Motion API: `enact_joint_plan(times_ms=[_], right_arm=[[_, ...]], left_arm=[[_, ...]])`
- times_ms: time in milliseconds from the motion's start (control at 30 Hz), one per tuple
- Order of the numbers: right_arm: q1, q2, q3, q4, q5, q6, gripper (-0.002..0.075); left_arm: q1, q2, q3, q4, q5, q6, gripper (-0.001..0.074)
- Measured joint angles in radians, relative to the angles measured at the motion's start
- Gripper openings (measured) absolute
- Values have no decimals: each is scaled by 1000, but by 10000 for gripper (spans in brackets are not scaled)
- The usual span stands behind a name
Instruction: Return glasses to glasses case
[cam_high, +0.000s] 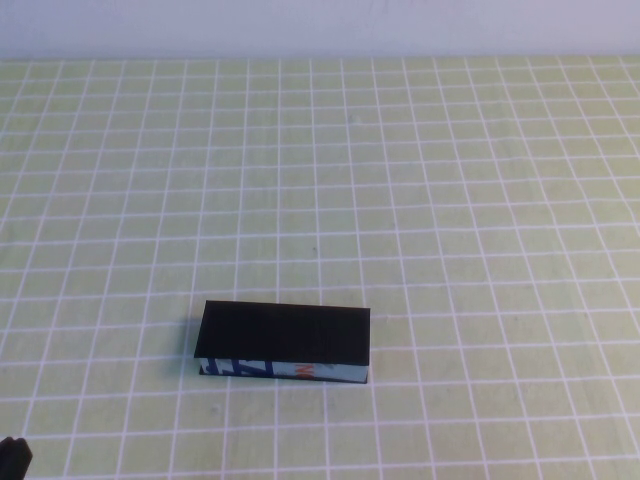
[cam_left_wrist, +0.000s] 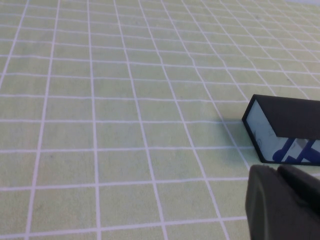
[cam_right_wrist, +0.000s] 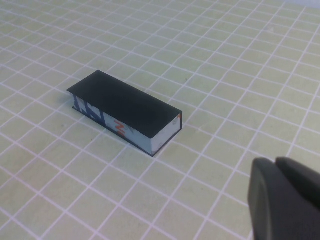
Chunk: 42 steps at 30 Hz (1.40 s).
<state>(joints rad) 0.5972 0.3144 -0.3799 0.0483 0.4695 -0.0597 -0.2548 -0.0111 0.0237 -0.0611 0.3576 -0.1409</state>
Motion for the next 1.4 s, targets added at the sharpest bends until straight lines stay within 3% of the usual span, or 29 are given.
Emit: enact_joint_plan(times_ms=[767,867,1167,1400], right_arm=[[-15,-5,0,8,0,0,-18],[-96,-27,0,38,0,0,-18],[-461,-155,16,63,-12,0,-18],[-550,-287,223,93,-163,0,-18]], left_arm=[[0,0,0,0,2,0,-3],[0,0,0,0,2,0,-3],[0,0,0,0,2,0,-3],[0,0,0,0,2,0,-3]])
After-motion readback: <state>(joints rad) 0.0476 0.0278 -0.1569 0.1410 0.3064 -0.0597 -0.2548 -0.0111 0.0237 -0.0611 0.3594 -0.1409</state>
